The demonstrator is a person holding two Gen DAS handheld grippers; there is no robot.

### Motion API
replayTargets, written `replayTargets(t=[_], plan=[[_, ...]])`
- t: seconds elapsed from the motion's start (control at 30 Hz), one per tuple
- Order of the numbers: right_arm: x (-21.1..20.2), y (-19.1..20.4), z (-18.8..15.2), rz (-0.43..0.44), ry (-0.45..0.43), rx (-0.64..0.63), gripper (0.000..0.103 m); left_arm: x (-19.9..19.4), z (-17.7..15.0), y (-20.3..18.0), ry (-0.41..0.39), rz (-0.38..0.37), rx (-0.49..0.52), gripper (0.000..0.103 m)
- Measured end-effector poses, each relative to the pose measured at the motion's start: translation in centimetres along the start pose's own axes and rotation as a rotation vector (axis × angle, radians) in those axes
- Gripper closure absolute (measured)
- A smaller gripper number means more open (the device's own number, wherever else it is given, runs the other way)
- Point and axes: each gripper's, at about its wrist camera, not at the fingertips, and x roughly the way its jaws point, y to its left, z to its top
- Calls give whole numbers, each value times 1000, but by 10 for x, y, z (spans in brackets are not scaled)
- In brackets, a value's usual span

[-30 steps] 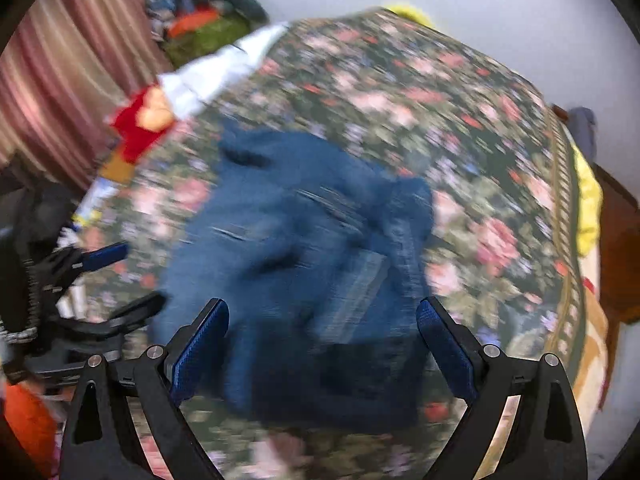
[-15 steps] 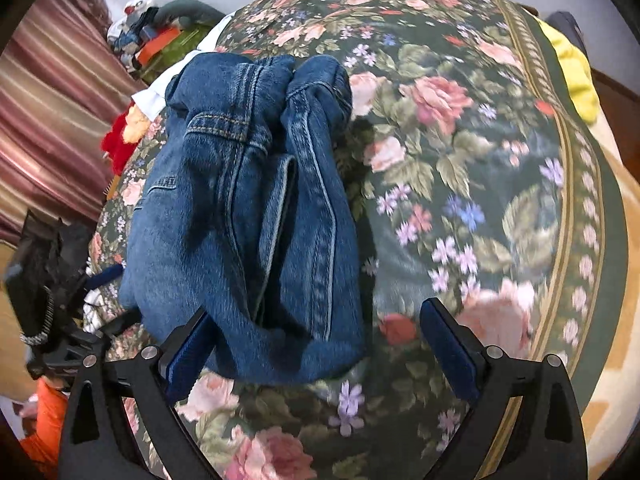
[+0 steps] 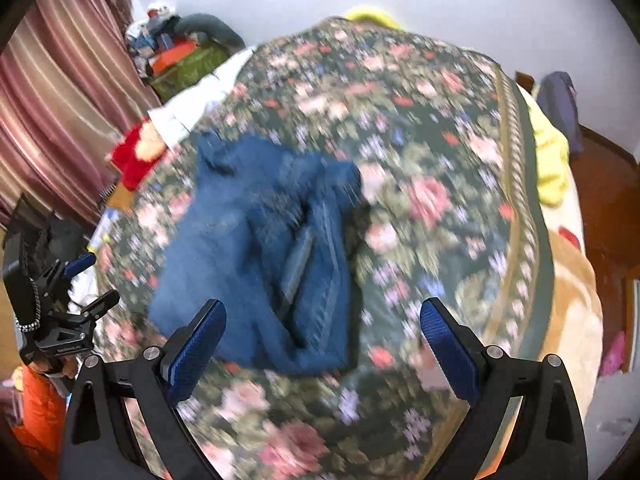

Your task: Fold large clothes

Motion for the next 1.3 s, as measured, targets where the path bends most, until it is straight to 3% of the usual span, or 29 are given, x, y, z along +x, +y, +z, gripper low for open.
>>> replayTargets(t=[0.17, 0.4, 0.6, 0.73, 0.9, 1.07, 1.2, 1.3], plan=[[19, 21, 45, 35, -10, -28, 6, 38, 38, 14, 5, 43, 3, 7], [95, 38, 90, 43, 124, -59, 6, 130, 69, 26, 131, -4, -91, 7], [138, 12, 107, -19, 170, -76, 6, 182, 95, 26, 176, -55, -164, 7], [157, -16, 102, 48, 224, -41, 6, 206, 110, 27, 224, -120, -213, 7], [152, -42, 90, 111, 200, 28, 6, 215, 122, 30, 252, -186, -252, 7], [145, -57, 77, 149, 193, 96, 6, 209, 128, 52, 255, -159, -324, 7], [135, -57, 68, 141, 180, 131, 6, 182, 120, 53, 233, -54, -233, 11], [119, -55, 65, 123, 170, 138, 6, 155, 111, 52, 203, -36, -161, 11]])
